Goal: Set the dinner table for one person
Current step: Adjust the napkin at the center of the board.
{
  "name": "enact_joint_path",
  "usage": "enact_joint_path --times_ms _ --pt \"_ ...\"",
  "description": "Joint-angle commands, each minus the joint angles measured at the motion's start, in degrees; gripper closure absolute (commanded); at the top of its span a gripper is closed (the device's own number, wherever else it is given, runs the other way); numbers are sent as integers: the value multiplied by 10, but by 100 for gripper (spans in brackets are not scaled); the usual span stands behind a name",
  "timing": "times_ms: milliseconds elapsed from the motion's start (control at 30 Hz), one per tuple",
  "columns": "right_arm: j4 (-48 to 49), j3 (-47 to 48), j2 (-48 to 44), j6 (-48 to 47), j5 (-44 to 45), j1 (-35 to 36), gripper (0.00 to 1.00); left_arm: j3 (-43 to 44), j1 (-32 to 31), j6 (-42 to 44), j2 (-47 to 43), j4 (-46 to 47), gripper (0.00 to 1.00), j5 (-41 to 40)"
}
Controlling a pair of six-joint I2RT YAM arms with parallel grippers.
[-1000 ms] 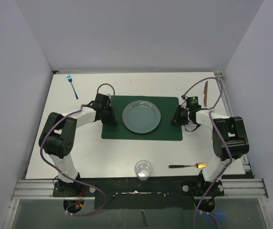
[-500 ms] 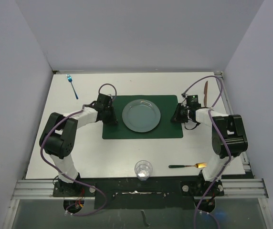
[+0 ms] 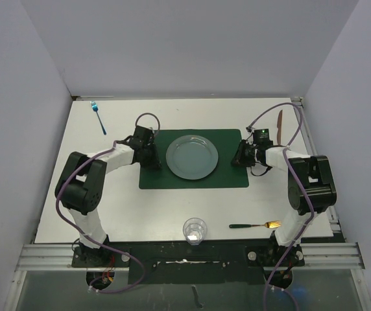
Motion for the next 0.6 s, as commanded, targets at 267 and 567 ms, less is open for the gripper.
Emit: enact_joint_path --times_ms 267,567 --pt "-38 36 -137 -17 10 19 45 49 -21 -8 -97 -60 49 -38" --pt "-44 38 -313 -23 59 22 47 85 -19 -20 -274 -70 49 -245"
